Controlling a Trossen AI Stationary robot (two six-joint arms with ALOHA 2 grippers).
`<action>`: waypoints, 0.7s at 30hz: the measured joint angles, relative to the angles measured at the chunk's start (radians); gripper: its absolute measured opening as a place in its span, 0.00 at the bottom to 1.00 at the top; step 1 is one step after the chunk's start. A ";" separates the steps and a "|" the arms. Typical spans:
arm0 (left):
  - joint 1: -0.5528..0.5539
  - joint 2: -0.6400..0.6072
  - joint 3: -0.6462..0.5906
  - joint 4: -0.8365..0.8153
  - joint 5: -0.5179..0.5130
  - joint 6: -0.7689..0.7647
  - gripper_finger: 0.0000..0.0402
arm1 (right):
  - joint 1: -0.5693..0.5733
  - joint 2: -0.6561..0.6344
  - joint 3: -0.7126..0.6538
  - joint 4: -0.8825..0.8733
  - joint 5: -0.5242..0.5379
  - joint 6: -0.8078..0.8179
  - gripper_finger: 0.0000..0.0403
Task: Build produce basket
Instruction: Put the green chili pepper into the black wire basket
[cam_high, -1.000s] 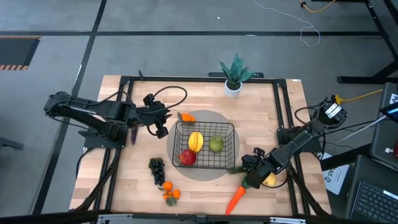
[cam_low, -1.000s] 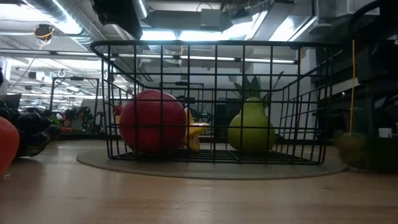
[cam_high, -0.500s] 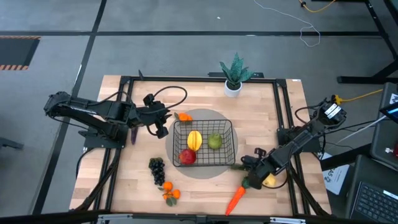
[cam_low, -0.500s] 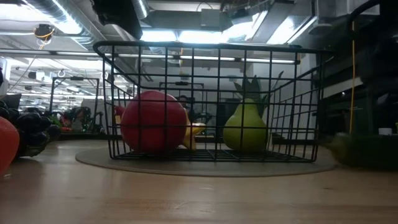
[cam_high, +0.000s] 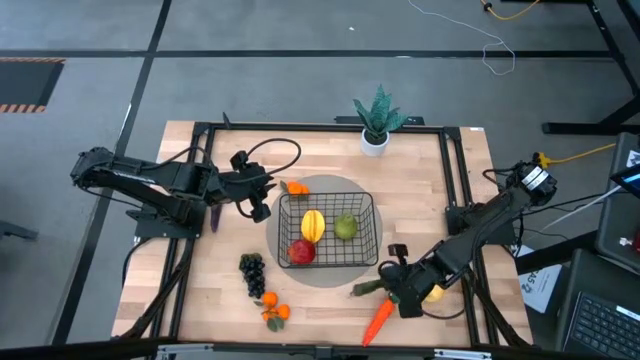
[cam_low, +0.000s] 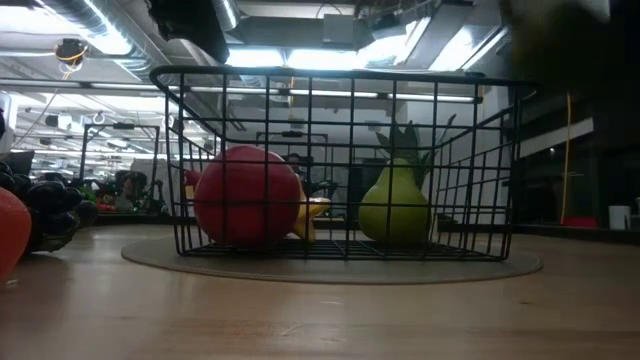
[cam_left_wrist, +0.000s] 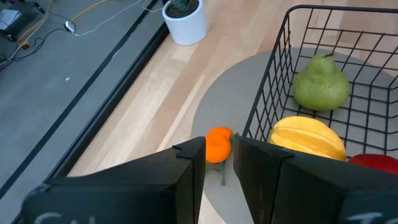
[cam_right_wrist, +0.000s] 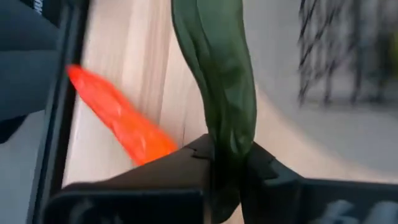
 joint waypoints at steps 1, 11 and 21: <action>0.000 0.000 0.000 0.000 0.000 0.000 0.18 | 0.000 0.000 0.024 -0.014 0.033 -0.035 0.06; 0.000 0.000 0.000 0.000 0.000 0.000 0.18 | -0.006 -0.002 0.207 -0.277 0.647 -0.062 0.06; 0.000 0.000 0.000 0.001 0.000 0.000 0.18 | -0.144 0.033 0.172 -0.071 0.447 -0.117 0.05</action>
